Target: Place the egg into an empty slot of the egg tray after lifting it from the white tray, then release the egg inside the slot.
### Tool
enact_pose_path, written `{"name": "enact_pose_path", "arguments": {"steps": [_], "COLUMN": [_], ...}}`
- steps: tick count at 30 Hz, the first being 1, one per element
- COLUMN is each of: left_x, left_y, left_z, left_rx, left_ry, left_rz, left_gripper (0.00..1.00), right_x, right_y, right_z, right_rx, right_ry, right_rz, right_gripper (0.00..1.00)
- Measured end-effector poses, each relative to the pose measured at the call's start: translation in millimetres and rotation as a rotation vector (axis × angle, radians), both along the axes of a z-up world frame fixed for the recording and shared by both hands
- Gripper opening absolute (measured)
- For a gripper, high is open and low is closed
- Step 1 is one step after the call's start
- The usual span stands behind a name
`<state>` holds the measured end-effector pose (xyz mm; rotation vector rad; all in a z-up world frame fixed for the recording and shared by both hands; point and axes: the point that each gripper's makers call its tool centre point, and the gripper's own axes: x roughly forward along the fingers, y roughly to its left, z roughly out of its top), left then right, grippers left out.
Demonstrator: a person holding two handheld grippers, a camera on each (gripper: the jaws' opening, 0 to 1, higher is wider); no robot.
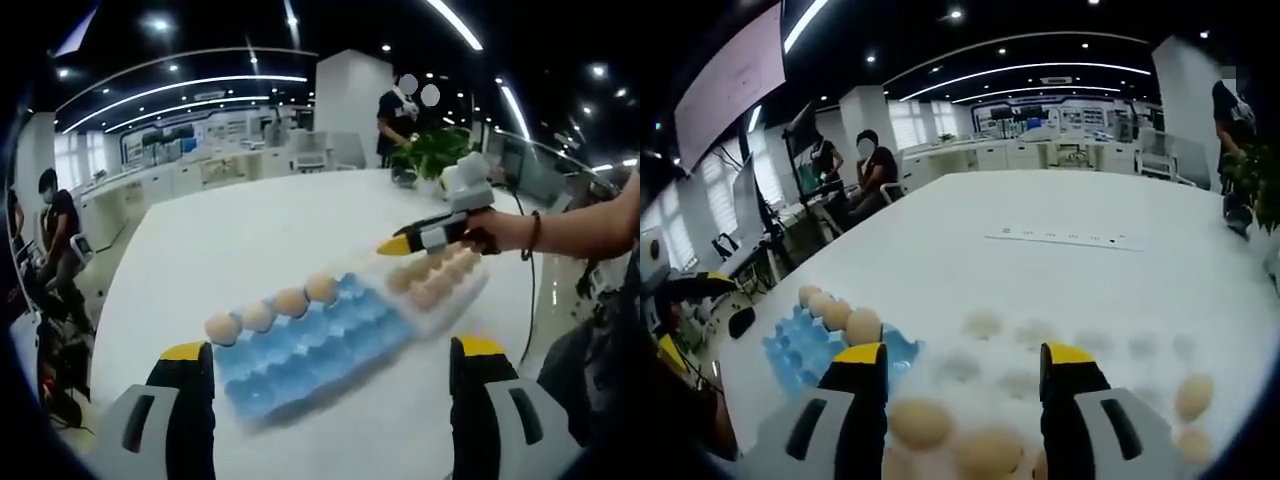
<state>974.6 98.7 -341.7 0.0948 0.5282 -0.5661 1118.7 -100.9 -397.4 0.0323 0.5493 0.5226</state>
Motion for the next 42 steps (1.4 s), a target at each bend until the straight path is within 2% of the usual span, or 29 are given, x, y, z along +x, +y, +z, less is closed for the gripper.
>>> {"name": "enact_pose_path", "arguments": {"steps": [42], "left_x": [2.9], "left_y": [-13.6], "left_z": [1.0], "left_rx": [0.005], "left_ry": [-0.001], "left_rz": [-0.027], "left_gripper": [1.00], "right_x": [3.5], "right_y": [-81.7], "right_z": [1.9], "right_rx": [-0.034], "right_ry": [0.010], "right_rz": [-0.129], "right_gripper": [0.62]}}
